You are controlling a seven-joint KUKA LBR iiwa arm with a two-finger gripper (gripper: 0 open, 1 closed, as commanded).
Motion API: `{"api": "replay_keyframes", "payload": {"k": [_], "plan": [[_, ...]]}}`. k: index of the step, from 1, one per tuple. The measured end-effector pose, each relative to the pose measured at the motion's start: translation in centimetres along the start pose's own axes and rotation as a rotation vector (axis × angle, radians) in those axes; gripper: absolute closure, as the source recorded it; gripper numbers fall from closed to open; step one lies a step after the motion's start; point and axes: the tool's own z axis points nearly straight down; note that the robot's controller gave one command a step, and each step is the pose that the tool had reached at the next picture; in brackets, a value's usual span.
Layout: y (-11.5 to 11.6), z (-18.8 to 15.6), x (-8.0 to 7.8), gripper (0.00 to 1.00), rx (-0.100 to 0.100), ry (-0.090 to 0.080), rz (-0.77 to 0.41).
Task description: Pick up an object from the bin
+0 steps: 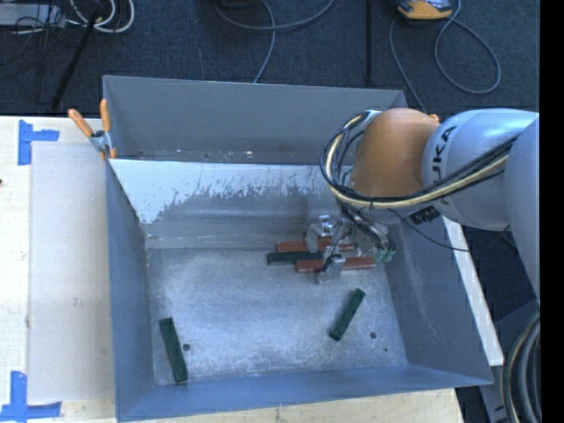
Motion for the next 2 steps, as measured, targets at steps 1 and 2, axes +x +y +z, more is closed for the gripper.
{"api": "replay_keyframes", "payload": {"k": [1, 2], "plan": [[0.0, -3.9, -0.1, 1.00, 0.000, 0.010, 0.003], [0.0, -12.9, -0.4, 1.00, 0.002, 0.001, 0.005]]}}
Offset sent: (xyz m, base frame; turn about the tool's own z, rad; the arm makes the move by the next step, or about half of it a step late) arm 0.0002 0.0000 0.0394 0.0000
